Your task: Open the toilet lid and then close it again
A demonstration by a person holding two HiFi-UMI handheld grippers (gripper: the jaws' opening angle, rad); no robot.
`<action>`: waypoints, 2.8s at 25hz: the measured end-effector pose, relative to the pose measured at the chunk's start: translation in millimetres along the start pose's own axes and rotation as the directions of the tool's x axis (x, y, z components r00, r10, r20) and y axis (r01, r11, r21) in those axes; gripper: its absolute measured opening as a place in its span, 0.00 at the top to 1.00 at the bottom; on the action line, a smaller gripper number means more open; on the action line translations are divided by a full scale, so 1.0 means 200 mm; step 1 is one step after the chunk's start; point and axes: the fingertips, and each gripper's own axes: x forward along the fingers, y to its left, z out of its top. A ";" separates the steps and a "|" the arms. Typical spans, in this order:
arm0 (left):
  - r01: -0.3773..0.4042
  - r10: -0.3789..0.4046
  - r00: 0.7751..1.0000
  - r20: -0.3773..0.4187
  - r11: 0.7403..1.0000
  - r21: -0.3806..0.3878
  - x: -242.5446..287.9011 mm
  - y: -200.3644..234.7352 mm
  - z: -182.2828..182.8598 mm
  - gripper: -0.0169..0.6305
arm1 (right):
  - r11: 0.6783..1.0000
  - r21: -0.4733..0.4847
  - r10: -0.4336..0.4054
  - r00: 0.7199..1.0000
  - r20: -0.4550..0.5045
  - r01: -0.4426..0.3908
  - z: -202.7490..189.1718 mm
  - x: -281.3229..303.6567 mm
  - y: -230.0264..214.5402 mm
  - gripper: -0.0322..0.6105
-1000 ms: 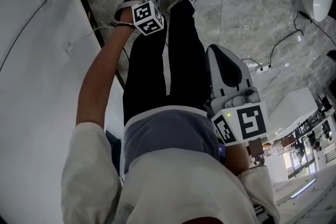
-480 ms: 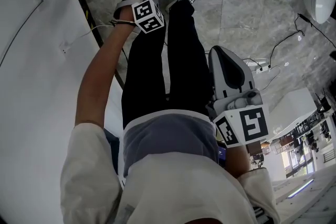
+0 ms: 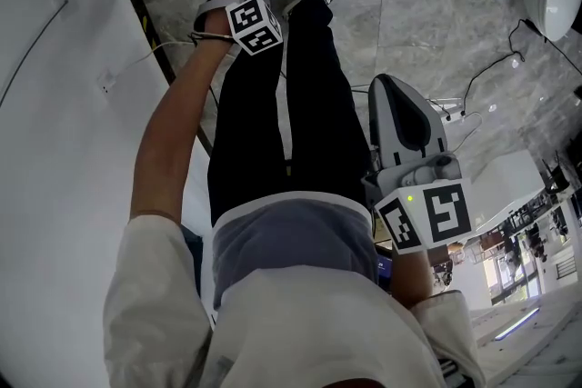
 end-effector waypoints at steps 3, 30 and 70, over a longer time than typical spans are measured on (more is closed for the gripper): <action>0.003 -0.003 1.000 0.006 0.999 -0.051 0.00 0.01 0.00 0.91 | 1.000 -0.007 0.004 1.000 0.000 -0.004 0.01 0.00 0.01 0.93; -0.024 0.127 0.976 0.177 0.870 -0.493 -0.54 0.33 0.16 0.96 | 0.999 -0.044 0.032 0.994 0.101 -0.027 0.25 -0.08 0.16 0.93; 0.138 0.441 0.692 0.572 0.696 -0.705 -2.47 0.46 0.61 0.96 | 0.993 -0.121 0.054 0.934 0.354 -0.011 0.72 -0.73 0.46 0.94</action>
